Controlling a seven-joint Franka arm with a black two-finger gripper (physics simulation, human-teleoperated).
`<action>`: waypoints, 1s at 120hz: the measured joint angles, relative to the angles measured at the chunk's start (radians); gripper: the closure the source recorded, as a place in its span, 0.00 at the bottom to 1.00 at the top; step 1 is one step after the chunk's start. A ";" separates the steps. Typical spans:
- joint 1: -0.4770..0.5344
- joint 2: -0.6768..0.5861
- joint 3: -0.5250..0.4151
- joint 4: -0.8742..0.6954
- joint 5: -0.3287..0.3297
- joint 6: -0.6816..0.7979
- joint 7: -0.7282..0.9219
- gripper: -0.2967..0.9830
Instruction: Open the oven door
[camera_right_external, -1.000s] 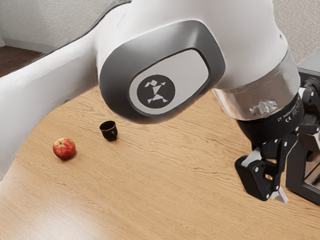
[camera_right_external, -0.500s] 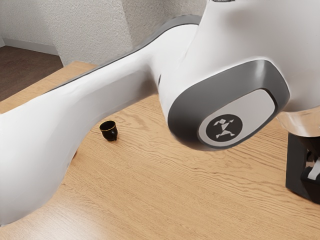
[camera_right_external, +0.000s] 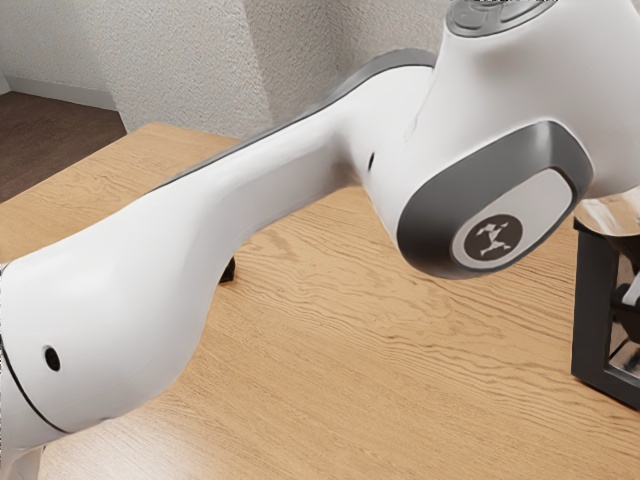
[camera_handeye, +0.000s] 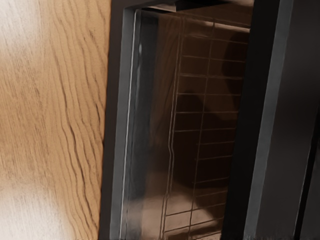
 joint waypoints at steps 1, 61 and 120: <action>0.000 0.001 0.000 0.000 0.000 0.001 0.002 0.23; 0.005 0.010 0.021 0.001 0.001 0.036 0.079 0.23; 0.007 0.026 0.040 -0.019 -0.015 0.042 0.112 0.23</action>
